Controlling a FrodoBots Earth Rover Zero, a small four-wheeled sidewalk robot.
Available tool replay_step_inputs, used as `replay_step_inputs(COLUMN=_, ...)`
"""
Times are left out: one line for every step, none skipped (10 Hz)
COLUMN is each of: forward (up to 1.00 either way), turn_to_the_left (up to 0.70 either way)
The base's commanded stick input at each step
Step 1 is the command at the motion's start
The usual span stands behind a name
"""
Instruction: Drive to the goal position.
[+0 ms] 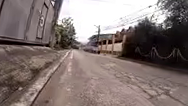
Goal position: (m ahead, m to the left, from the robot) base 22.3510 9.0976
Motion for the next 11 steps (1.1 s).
replay_step_inputs(forward=0.06, turn_to_the_left=0.0)
replay_step_inputs(forward=0.06, turn_to_the_left=0.0)
replay_step_inputs(forward=0.06, turn_to_the_left=0.0)
replay_step_inputs(forward=0.06, turn_to_the_left=0.0)
replay_step_inputs(forward=0.06, turn_to_the_left=0.0)
replay_step_inputs(forward=0.06, turn_to_the_left=0.0)
replay_step_inputs(forward=0.06, turn_to_the_left=0.0)
replay_step_inputs(forward=0.06, turn_to_the_left=0.0)
replay_step_inputs(forward=0.06, turn_to_the_left=0.0)
replay_step_inputs(forward=0.06, turn_to_the_left=0.0)
replay_step_inputs(forward=0.06, turn_to_the_left=0.0)
